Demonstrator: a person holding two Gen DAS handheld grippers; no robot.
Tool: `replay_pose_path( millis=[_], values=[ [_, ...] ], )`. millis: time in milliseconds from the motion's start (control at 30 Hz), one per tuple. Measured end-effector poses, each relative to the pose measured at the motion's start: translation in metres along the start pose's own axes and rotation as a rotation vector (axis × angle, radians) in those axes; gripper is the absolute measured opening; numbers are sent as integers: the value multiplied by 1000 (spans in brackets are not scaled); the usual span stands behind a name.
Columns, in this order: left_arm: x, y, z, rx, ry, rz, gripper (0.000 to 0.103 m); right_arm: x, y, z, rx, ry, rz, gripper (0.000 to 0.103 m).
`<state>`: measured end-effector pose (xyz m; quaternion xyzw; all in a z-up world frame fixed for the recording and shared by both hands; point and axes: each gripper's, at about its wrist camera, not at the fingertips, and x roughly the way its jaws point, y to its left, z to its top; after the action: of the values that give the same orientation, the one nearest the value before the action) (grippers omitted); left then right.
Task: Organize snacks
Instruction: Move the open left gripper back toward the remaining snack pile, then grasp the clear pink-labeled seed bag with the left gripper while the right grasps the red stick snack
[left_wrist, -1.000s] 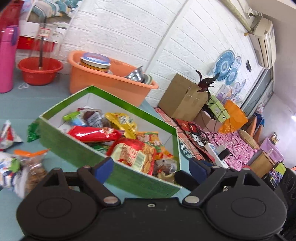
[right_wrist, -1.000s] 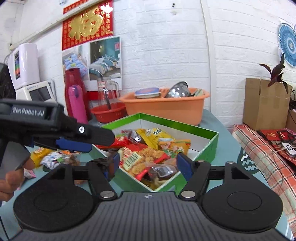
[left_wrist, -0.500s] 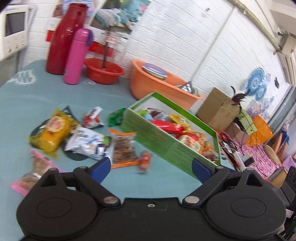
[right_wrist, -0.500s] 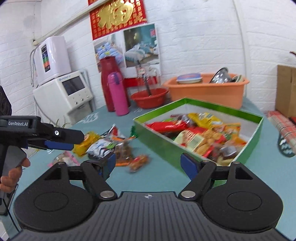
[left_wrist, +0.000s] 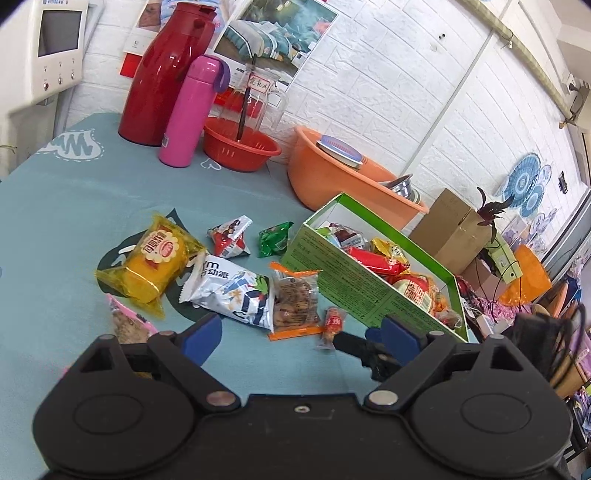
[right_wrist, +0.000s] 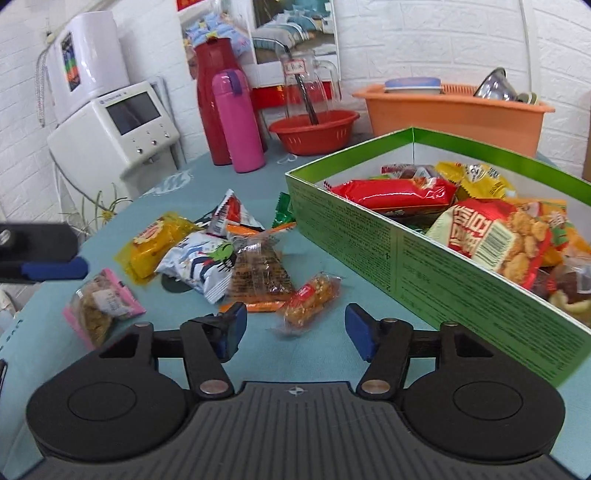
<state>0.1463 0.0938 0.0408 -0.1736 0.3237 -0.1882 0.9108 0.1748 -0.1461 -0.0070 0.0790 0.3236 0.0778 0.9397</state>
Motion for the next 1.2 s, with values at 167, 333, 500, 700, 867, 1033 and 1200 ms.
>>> replay_pose_path(
  millis=[167, 333, 500, 700, 867, 1033, 1200],
  values=[
    [2, 8, 3, 5, 0, 0, 103, 24, 4, 4, -9, 15, -35, 83],
    [-4, 18, 9, 12, -21, 28, 103, 23, -1, -1, -40, 39, 4, 39],
    [0, 27, 10, 8, 6, 59, 103, 8, 0, -10, -82, 62, 43, 39],
    [9, 44, 5, 0, 22, 166, 103, -9, 3, -22, -94, 83, 100, 39],
    [9, 58, 0, -44, 39, 198, 103, -17, 5, -26, -95, 84, 117, 37],
    [14, 58, -14, -64, 110, 168, 103, -25, 3, -29, -84, 73, 118, 35],
    [30, 38, -33, -72, 171, 55, 96, -36, 2, -35, -89, 67, 125, 30]
  ],
)
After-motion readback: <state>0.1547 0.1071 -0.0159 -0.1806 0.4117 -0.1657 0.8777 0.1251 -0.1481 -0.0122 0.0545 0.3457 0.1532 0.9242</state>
